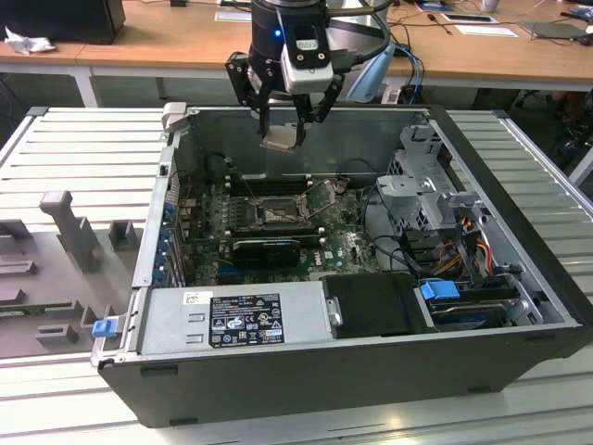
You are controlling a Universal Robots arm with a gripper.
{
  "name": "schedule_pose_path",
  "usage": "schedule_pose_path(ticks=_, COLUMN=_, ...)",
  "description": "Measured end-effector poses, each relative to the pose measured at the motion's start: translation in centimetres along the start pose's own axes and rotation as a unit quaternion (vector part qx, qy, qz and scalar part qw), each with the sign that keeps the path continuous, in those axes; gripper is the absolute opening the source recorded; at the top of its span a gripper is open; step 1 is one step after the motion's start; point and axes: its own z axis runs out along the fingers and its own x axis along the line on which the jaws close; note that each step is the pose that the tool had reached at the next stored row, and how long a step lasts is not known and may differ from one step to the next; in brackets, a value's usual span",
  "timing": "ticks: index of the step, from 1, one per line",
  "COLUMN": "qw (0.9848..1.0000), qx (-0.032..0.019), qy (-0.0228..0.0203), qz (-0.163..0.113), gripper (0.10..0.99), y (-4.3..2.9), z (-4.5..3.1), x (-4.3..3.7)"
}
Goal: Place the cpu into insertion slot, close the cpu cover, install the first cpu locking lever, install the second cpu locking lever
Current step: 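Place the cpu into insertion slot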
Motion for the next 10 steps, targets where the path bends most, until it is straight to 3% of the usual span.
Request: schedule_pose_path(ticks=10, qw=0.9999, qx=-0.0003, qy=-0.0014, qz=0.015, gripper=0.525, y=0.0, z=0.0, x=0.0)
